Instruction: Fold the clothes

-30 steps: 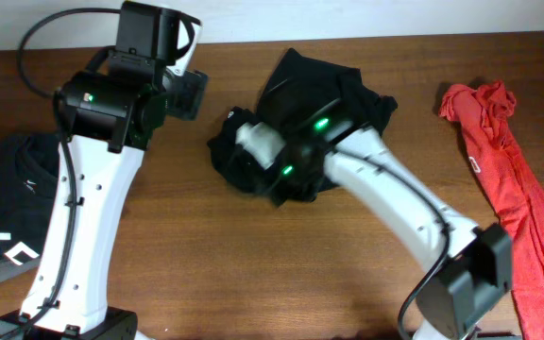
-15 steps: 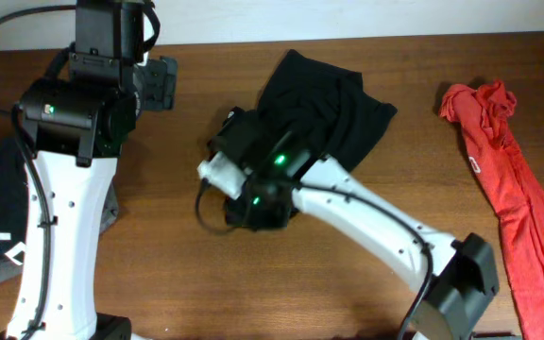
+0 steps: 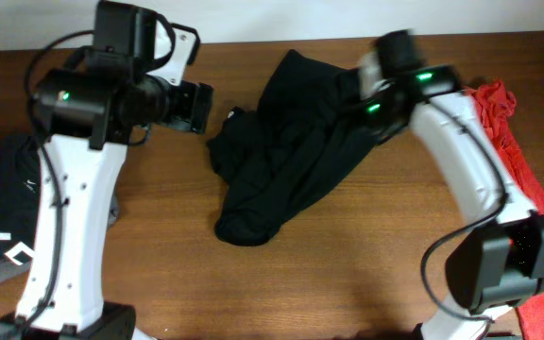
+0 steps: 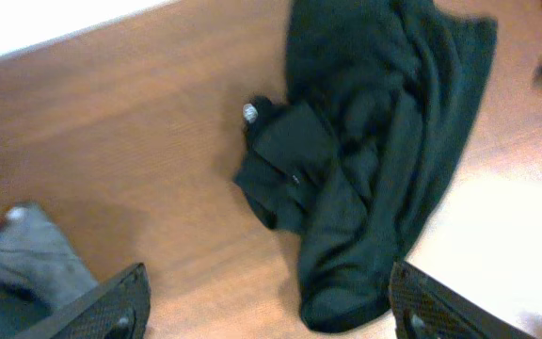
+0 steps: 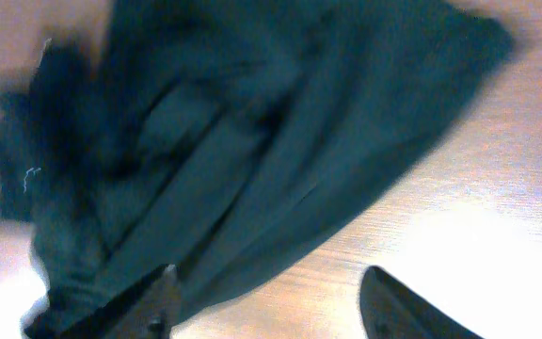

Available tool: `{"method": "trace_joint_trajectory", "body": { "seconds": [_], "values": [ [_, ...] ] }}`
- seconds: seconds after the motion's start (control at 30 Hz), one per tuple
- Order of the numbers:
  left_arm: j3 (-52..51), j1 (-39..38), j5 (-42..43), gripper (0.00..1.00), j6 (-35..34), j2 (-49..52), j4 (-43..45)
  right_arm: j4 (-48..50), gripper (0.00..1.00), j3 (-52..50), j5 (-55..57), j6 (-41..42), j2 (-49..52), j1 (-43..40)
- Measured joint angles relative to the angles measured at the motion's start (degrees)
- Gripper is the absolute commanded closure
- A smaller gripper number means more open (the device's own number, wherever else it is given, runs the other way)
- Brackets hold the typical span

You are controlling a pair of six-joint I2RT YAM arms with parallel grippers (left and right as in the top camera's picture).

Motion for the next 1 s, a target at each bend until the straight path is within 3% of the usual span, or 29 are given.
{"method": "trace_joint_trajectory", "body": {
  "seconds": [0.07, 0.53, 1.0],
  "values": [
    [0.0, -0.98, 1.03, 0.3, 0.39, 1.79, -1.22, 3.41, 0.38, 0.2, -1.53, 2.14, 1.75, -3.93],
    [0.0, -7.02, 1.92, 0.28, 0.63, 6.51, -3.45, 25.75, 0.39, 0.37, -7.72, 12.35, 20.85, -8.15],
    [-0.68, -7.02, 1.88, 0.25, 0.63, 6.49, -9.27, 25.33, 0.46, 0.59, -3.21, 16.87, 24.48, -8.5]
  ]
}}
